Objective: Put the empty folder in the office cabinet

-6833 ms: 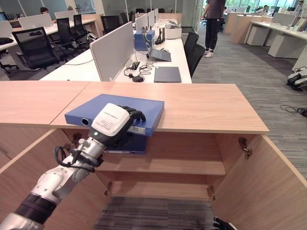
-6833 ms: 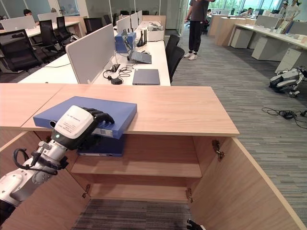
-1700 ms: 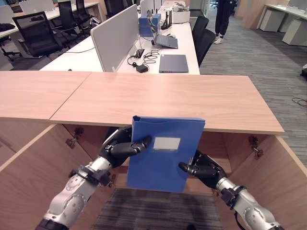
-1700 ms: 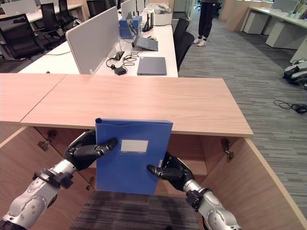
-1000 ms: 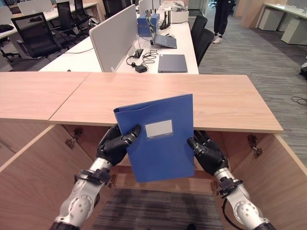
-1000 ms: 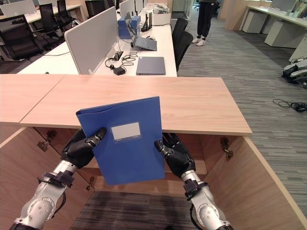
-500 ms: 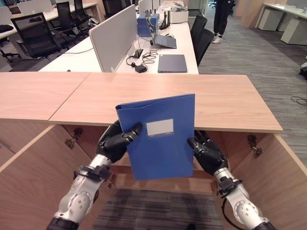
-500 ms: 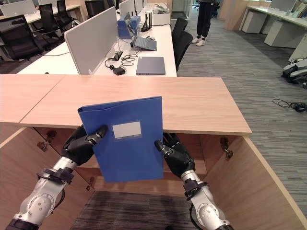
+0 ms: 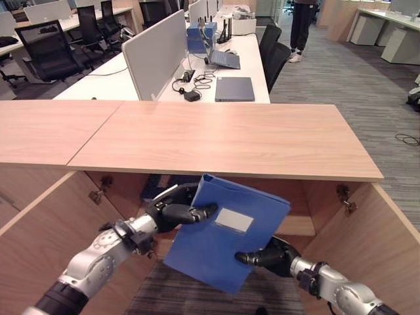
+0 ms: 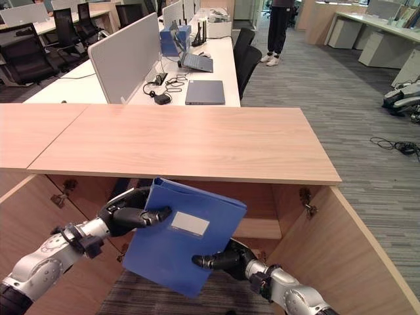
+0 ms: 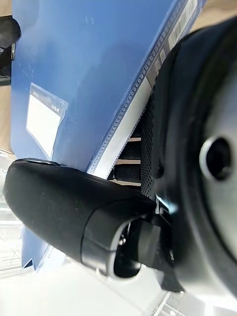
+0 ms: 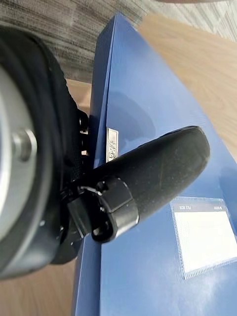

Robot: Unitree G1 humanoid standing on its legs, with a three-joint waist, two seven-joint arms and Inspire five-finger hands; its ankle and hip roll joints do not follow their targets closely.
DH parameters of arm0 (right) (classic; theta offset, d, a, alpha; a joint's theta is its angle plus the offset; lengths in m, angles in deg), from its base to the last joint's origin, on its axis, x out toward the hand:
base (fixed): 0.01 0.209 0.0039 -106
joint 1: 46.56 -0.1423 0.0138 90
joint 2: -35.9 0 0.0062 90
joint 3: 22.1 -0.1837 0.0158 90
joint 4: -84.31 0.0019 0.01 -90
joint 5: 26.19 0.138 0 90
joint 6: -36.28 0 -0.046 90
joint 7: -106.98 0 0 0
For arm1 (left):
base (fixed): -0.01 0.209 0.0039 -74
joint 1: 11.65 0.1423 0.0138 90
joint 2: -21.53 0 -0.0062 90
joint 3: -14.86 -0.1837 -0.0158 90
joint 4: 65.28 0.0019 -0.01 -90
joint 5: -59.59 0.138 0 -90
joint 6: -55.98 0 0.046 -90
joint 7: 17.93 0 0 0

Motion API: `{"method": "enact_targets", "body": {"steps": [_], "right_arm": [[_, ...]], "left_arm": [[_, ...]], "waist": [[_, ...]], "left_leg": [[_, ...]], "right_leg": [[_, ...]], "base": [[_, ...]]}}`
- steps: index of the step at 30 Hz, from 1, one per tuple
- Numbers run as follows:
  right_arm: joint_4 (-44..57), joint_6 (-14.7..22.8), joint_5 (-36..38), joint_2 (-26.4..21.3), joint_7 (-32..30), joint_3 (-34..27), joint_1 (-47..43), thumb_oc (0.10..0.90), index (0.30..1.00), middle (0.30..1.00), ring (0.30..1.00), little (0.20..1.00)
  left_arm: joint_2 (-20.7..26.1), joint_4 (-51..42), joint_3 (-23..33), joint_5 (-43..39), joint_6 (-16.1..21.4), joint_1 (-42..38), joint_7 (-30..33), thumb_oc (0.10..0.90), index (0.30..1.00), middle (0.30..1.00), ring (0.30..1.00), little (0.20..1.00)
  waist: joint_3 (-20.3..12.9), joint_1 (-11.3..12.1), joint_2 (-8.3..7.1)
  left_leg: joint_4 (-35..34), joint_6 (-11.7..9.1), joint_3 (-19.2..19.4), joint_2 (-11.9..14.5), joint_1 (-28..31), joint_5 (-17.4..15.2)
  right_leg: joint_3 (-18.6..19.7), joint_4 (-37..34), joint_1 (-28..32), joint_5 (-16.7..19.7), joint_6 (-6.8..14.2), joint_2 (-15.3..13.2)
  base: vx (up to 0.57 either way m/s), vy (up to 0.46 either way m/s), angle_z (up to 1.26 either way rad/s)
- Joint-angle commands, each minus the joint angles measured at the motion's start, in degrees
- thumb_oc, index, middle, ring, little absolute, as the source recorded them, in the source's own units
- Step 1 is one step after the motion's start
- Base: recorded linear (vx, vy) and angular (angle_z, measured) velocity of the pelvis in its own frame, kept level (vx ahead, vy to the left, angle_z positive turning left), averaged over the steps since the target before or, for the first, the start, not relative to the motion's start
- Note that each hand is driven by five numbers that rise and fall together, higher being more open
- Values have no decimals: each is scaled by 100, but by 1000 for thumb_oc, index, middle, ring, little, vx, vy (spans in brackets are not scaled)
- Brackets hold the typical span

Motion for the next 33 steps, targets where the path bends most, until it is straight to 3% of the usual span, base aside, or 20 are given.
{"method": "enact_targets", "body": {"steps": [1,6,29,30,31,32,33], "right_arm": [[1409,474,310,1248,1526,803,-1851,800,900,900,900,900],[1428,510,328,1276,1500,817,-1872,800,900,900,900,900],[1590,1111,449,2060,1082,-170,-1478,800,900,900,900,900],[1581,1123,469,2085,1067,-194,-1471,682,724,724,724,724],[1586,1138,478,2102,1055,-217,-1455,458,387,387,387,387],[1589,1152,477,2114,1045,-230,-1448,400,300,300,300,300],[1608,1159,479,2126,1037,-241,-1442,400,300,300,300,300]], "left_arm": [[-838,-916,-1141,-663,195,-1388,-1070,400,300,300,300,300],[-823,-922,-1205,-654,166,-1409,-1095,400,300,300,300,300],[-1938,-773,-345,-724,365,-599,-573,400,300,300,300,300],[-1963,-770,-308,-736,387,-581,-547,400,300,300,300,300],[-1991,-785,-280,-749,414,-564,-526,400,300,300,300,300],[-2007,-788,-271,-744,412,-555,-522,400,300,300,300,300],[-2031,-778,-246,-742,419,-534,-517,400,300,300,300,300]], "waist": [[-191,-182,-103],[-187,-186,-102],[-218,-190,-121],[-220,-191,-121],[-218,-191,-119],[-219,-193,-117],[-218,-192,-115]], "left_leg": [[-16,-67,245,57,-156,-181],[-16,-68,242,53,-159,-183],[-16,-31,271,44,-152,-215],[-16,-30,270,40,-153,-221],[-16,-28,269,39,-152,-223],[-16,-27,269,39,-151,-225],[-16,-27,269,37,-150,-227]], "right_leg": [[221,336,502,-1176,392,-209],[234,323,497,-1162,393,-213],[263,303,500,-1162,378,-211],[264,299,502,-1158,378,-212],[265,297,504,-1159,379,-214],[266,297,505,-1158,380,-216],[269,298,502,-1158,382,-217]], "base": [[0,0,0],[0,0,0],[0,0,0],[0,0,0],[0,0,0],[0,0,0],[0,0,0]]}}
